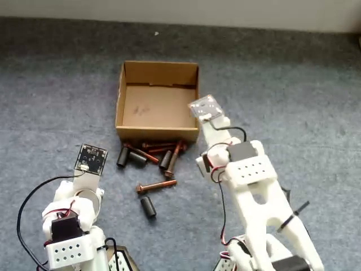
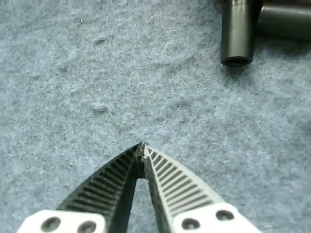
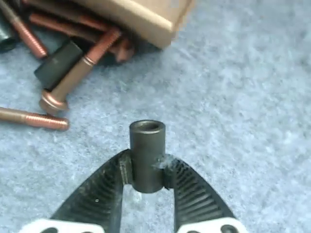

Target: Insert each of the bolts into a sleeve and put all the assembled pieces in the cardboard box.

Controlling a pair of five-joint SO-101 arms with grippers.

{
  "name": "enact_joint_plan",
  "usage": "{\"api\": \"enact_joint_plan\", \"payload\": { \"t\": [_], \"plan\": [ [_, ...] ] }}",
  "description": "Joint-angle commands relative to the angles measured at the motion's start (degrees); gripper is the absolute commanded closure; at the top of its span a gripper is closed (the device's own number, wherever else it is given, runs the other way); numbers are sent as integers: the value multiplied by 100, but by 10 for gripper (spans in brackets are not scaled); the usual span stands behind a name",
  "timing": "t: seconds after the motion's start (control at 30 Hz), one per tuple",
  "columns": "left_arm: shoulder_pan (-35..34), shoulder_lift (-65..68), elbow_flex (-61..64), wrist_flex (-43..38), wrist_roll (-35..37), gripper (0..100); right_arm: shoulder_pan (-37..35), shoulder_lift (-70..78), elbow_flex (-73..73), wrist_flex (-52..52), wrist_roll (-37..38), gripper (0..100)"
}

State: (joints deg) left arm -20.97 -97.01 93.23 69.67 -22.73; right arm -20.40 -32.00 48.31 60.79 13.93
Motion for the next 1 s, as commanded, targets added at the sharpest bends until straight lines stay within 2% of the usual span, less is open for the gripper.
{"api": "enact_joint_plan", "payload": {
  "t": [0.0,0.27,0.4,0.63,0.83,0.97],
  "plan": [
    [136,-4,-681,18,-35,992,382,-734,444,-365,-273,993],
    [1015,224,-1991,88,0,966,901,-875,1068,-1235,-791,993],
    [1569,1437,-2967,615,9,858,1024,-875,1270,-1516,-826,993],
    [2659,3881,-4259,791,703,832,1455,-875,1297,-1604,-1064,993],
    [2835,4866,-4629,536,1714,825,1455,-875,1367,-1736,-1108,993],
    [2695,5059,-4637,492,1881,828,1455,-875,1429,-1842,-1108,993]
  ]
}}
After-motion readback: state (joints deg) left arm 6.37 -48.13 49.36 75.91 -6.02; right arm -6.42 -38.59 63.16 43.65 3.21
